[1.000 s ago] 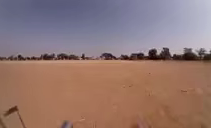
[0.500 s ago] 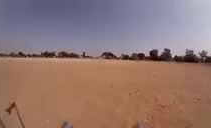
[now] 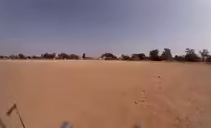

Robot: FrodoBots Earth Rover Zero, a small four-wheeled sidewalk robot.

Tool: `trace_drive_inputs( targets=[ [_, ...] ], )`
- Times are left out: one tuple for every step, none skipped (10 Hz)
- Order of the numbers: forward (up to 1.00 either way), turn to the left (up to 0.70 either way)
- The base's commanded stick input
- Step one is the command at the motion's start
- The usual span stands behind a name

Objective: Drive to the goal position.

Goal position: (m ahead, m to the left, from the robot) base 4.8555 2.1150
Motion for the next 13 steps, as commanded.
trace_drive_inputs(
  targets=[
    [0.70, 0.00],
    [0.70, 0.00],
    [0.70, 0.00],
    [0.70, 0.00],
    [0.70, 0.00],
    [0.70, 0.00],
    [0.70, 0.00],
    [0.70, 0.00],
    [0.70, 0.00],
    [0.70, 0.00],
    [0.70, 0.00],
    [0.70, 0.00],
    [0.70, 0.00]
  ],
)
